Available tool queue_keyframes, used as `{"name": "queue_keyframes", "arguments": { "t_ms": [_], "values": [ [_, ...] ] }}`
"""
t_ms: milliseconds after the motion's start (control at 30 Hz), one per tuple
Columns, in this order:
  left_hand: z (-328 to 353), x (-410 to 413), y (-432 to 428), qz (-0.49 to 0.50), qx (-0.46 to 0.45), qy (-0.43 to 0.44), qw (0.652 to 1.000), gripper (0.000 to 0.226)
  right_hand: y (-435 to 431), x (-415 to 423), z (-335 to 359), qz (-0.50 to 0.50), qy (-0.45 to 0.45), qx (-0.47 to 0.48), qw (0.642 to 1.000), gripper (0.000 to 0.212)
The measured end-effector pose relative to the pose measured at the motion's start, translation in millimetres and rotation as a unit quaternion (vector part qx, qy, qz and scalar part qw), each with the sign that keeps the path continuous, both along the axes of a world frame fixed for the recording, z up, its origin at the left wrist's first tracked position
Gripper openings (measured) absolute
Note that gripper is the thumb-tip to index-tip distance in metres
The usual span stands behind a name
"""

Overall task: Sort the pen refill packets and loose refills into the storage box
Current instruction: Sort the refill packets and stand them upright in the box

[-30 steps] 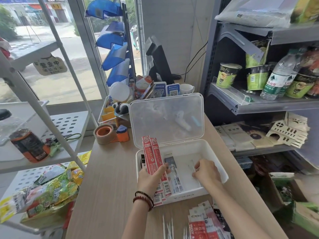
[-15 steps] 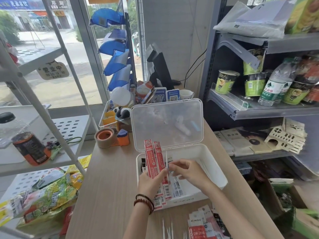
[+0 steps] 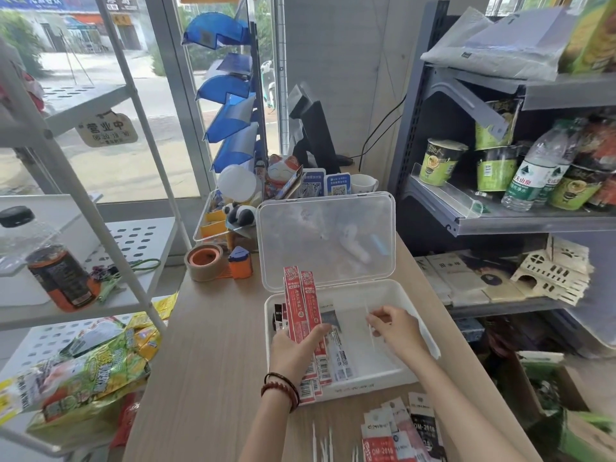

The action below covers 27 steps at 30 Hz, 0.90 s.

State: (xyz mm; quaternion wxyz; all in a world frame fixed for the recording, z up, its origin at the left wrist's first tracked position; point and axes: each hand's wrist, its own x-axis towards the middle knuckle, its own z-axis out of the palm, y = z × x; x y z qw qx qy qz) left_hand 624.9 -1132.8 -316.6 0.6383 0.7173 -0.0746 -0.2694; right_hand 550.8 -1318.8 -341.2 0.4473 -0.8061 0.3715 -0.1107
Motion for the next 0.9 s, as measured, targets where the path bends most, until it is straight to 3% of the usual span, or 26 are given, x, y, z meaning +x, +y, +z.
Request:
{"name": "queue_keyframes", "arguments": {
  "t_ms": [167,500,600,733,800,900],
  "values": [
    [-2,2,-1,0.004,0.005,-0.004,1.0,0.017,-6,-3,-20,-0.011,0.095,-0.093,0.991,0.009],
    [-2,0,0,0.012,-0.009,0.004,1.0,0.01,-8,2,-30,-0.018,0.219,-0.16,0.962,0.005],
    [-3,0,0,0.013,-0.004,0.003,1.0,0.013,-4,1,-22,0.0,0.125,-0.134,0.983,0.01],
    [0,-1,0,0.012,-0.003,-0.012,1.0,0.01,21,1,12,0.098,-0.066,0.042,0.992,0.02],
    [0,-1,0,0.01,0.001,-0.015,1.0,0.009,34,1,20,0.13,-0.092,0.11,0.981,0.034],
    [-1,-2,0,0.007,0.007,-0.014,1.0,0.014,41,1,22,0.158,-0.083,0.093,0.98,0.038]
  ]
}}
